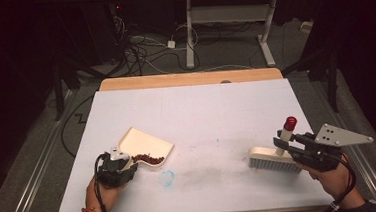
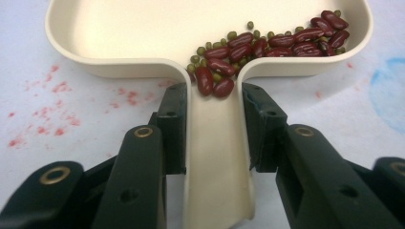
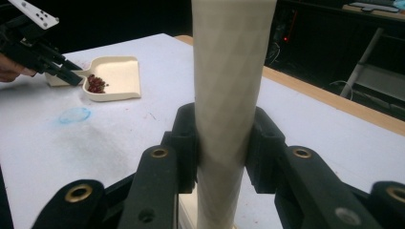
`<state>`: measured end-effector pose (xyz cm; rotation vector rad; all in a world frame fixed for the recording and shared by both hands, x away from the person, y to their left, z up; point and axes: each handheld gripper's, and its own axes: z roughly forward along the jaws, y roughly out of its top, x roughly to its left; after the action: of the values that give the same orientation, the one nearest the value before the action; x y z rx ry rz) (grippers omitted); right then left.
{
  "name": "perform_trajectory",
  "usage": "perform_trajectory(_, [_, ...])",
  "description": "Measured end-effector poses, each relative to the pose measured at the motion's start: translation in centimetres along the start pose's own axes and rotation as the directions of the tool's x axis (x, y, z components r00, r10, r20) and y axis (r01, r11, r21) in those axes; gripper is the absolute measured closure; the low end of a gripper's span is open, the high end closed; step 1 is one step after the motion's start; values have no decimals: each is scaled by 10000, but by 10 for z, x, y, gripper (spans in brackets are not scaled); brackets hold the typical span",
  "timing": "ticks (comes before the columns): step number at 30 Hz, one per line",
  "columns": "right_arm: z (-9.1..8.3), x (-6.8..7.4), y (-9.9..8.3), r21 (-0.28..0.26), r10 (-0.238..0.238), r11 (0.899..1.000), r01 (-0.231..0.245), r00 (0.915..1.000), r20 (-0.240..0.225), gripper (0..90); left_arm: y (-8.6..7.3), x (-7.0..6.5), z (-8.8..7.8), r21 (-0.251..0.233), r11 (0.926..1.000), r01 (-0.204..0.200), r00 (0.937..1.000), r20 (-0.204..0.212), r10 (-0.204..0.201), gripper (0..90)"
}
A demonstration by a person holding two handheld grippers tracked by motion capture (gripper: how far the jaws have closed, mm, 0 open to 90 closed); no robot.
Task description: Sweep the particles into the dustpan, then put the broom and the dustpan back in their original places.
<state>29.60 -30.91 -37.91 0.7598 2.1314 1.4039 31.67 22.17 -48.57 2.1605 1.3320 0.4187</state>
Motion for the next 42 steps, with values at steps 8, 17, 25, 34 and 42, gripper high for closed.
perform_trajectory(8, [10,-1,3,72,5,10000,-3,9997,-244,695,10,-1,10,-56,9982,595,9977,-328,-597,634])
perform_trajectory(17, [20,1,6,195,-58,9998,71,9980,-627,694,21,-7,20,-178,9927,1197,9907,-636,-1206,633])
perform_trajectory(25, [40,-16,13,413,437,9983,-406,9960,-775,690,26,-15,25,-316,9873,1554,9866,-450,-1568,602])
perform_trajectory(34, [69,-42,23,661,708,9953,-711,9975,75,646,22,-25,18,-204,9931,1159,9933,44,-1158,522])
perform_trajectory(42, [103,-60,23,1347,971,9842,-1151,9862,1338,619,16,-24,5,-754,9970,185,9984,556,-143,464])
